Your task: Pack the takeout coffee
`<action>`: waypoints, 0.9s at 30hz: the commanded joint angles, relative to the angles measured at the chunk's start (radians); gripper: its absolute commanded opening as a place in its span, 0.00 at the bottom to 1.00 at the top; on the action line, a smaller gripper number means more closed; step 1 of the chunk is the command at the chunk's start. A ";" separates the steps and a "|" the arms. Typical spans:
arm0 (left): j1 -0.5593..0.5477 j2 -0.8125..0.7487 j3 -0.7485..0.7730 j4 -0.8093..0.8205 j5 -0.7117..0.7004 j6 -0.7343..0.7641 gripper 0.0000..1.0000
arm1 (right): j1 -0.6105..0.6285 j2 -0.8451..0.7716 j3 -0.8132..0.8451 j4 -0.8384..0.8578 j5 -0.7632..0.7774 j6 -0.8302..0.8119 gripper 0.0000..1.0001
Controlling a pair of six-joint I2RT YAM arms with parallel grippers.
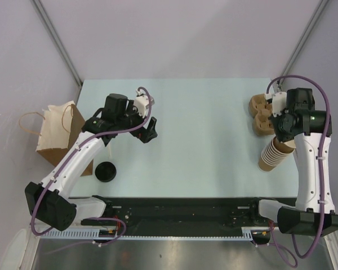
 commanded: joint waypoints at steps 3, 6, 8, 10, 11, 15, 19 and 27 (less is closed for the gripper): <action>0.000 0.011 0.017 0.040 0.015 0.017 0.99 | 0.055 -0.026 0.138 -0.165 0.064 -0.007 0.00; 0.000 0.019 0.017 0.040 0.015 0.020 0.99 | 0.082 -0.024 0.184 -0.163 0.103 -0.013 0.00; -0.002 0.020 0.012 0.043 0.012 0.020 0.99 | 0.092 -0.024 0.207 -0.165 0.121 -0.016 0.00; 0.000 0.019 0.009 0.046 0.011 0.021 0.99 | 0.096 -0.030 0.216 -0.165 0.129 -0.022 0.00; -0.002 0.022 0.009 0.044 0.009 0.023 1.00 | 0.096 -0.035 0.224 -0.165 0.135 -0.022 0.00; 0.000 0.022 0.011 0.046 0.006 0.018 1.00 | 0.127 -0.041 0.316 -0.166 0.094 -0.024 0.00; 0.000 0.010 0.031 0.040 0.011 0.001 0.99 | 0.145 -0.017 0.408 -0.162 -0.006 -0.019 0.00; 0.173 0.016 0.179 -0.084 0.095 -0.017 0.99 | 0.378 0.147 0.528 -0.064 -0.112 0.044 0.00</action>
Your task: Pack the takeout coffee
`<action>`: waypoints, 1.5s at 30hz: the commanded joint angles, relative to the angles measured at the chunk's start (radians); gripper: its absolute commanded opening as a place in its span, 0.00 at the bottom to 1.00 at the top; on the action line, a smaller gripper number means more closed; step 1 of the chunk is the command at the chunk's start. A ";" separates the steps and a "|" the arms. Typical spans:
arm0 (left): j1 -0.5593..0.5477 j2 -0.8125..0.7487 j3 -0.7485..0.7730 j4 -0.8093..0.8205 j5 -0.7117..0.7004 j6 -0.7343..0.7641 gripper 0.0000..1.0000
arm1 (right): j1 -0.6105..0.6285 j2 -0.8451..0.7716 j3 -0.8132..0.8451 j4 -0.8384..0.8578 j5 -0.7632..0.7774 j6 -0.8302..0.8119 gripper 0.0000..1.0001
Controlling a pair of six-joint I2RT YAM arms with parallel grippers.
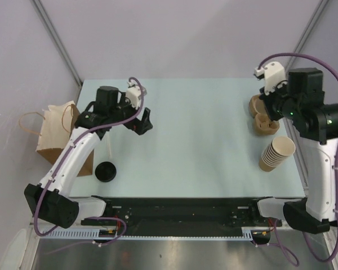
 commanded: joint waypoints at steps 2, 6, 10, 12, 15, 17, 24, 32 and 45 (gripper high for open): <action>0.176 0.005 0.150 -0.109 0.116 -0.006 1.00 | 0.216 0.129 0.034 0.015 -0.003 0.022 0.00; 0.288 0.015 0.185 -0.198 0.108 0.034 1.00 | 0.444 0.211 -0.055 0.148 0.045 -0.066 0.00; 0.383 0.004 0.161 -0.277 0.145 0.072 0.99 | 0.561 0.304 -0.153 0.296 0.030 -0.132 0.00; 0.434 -0.004 0.147 -0.330 0.171 0.098 1.00 | 0.600 0.372 -0.180 0.323 0.019 -0.140 0.00; 0.471 -0.016 0.112 -0.375 0.171 0.120 1.00 | 0.646 0.438 -0.229 0.357 -0.013 -0.135 0.00; 0.474 -0.034 0.081 -0.381 0.162 0.123 0.99 | 0.669 0.450 -0.274 0.411 -0.018 -0.138 0.00; 0.474 -0.025 0.049 -0.380 0.182 0.084 1.00 | 0.703 0.518 -0.415 0.564 0.006 -0.100 0.00; 0.474 0.008 0.053 -0.364 0.196 0.049 1.00 | 0.758 0.547 -0.483 0.641 0.071 -0.046 0.00; 0.474 0.033 0.069 -0.372 0.193 0.052 1.00 | 0.839 0.597 -0.504 0.686 0.106 0.031 0.00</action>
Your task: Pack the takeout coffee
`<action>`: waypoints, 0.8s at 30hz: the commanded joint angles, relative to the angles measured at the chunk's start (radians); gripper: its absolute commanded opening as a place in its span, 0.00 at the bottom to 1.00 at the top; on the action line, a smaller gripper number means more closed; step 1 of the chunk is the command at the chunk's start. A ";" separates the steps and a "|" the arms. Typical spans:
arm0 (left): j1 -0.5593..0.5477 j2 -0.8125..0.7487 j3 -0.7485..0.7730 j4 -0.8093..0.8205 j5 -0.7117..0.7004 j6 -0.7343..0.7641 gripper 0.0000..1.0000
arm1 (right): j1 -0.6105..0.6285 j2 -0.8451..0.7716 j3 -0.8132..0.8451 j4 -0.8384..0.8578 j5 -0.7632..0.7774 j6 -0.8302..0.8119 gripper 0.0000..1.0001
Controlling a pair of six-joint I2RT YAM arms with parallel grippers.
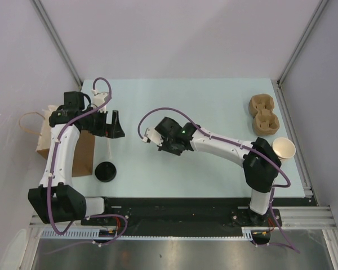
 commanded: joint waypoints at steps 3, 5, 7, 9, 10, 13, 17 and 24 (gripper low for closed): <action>0.003 0.012 0.024 0.008 0.015 -0.004 0.99 | 0.034 0.024 0.001 0.021 0.028 0.037 0.02; 0.003 0.012 0.027 0.005 0.006 -0.001 1.00 | 0.033 0.024 0.001 0.019 0.026 0.039 0.09; 0.003 0.014 0.026 -0.001 0.003 0.005 1.00 | 0.031 0.013 0.002 0.021 0.018 0.045 0.27; 0.003 0.017 0.030 -0.009 0.003 0.011 0.99 | 0.033 0.001 0.012 0.024 0.000 0.053 0.38; 0.003 0.015 0.033 -0.018 0.000 0.019 1.00 | 0.033 -0.004 0.019 0.021 -0.006 0.051 0.42; 0.003 0.017 0.038 -0.040 -0.010 0.039 1.00 | 0.024 -0.031 0.047 0.013 -0.021 0.050 0.55; 0.003 0.015 0.041 -0.101 -0.016 0.112 1.00 | -0.018 -0.072 0.105 -0.005 -0.072 0.060 0.68; 0.003 -0.073 -0.091 -0.213 -0.134 0.338 0.94 | -0.177 -0.117 0.226 -0.080 -0.267 0.155 0.88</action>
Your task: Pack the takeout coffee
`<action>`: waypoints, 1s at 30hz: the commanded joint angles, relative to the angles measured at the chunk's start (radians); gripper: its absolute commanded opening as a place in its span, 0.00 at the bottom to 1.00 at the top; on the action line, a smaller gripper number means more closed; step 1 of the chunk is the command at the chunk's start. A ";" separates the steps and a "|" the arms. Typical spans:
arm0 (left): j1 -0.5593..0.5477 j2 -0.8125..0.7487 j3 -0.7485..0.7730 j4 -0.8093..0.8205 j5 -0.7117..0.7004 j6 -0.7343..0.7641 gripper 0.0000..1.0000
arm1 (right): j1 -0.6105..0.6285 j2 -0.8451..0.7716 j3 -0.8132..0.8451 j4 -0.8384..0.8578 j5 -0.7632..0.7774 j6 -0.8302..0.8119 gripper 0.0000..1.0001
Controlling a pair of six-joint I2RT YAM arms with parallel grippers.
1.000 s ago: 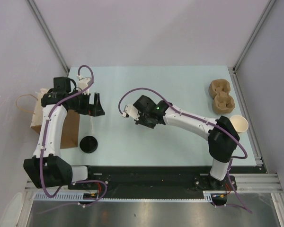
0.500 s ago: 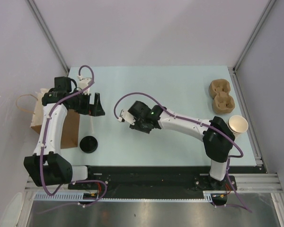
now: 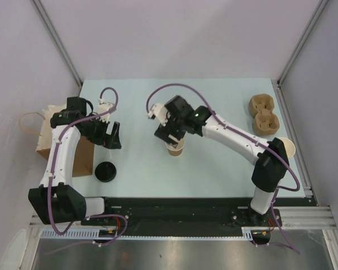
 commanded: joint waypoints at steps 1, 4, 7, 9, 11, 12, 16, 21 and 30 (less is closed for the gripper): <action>0.002 -0.089 -0.093 -0.085 -0.123 0.195 0.91 | -0.098 -0.084 0.092 -0.038 -0.133 0.084 0.88; -0.024 -0.109 -0.171 -0.103 -0.201 0.209 0.67 | -0.130 -0.104 0.084 -0.039 -0.147 0.114 0.89; -0.067 -0.148 -0.280 -0.085 -0.244 0.209 0.52 | -0.136 -0.116 0.056 -0.032 -0.120 0.109 0.89; -0.104 -0.180 -0.349 -0.053 -0.296 0.200 0.48 | -0.141 -0.117 0.053 -0.032 -0.128 0.115 0.89; -0.160 -0.189 -0.382 0.001 -0.338 0.179 0.47 | -0.146 -0.115 0.056 -0.032 -0.131 0.120 0.89; -0.171 -0.182 -0.400 0.015 -0.346 0.166 0.47 | -0.146 -0.112 0.061 -0.032 -0.133 0.121 0.89; -0.188 -0.151 -0.420 0.079 -0.363 0.125 0.45 | -0.149 -0.112 0.063 -0.036 -0.136 0.121 0.89; -0.204 -0.113 -0.439 0.119 -0.363 0.102 0.44 | -0.162 -0.118 0.055 -0.038 -0.142 0.123 0.89; -0.208 -0.064 -0.478 0.176 -0.379 0.082 0.47 | -0.187 -0.121 0.053 -0.038 -0.160 0.129 0.90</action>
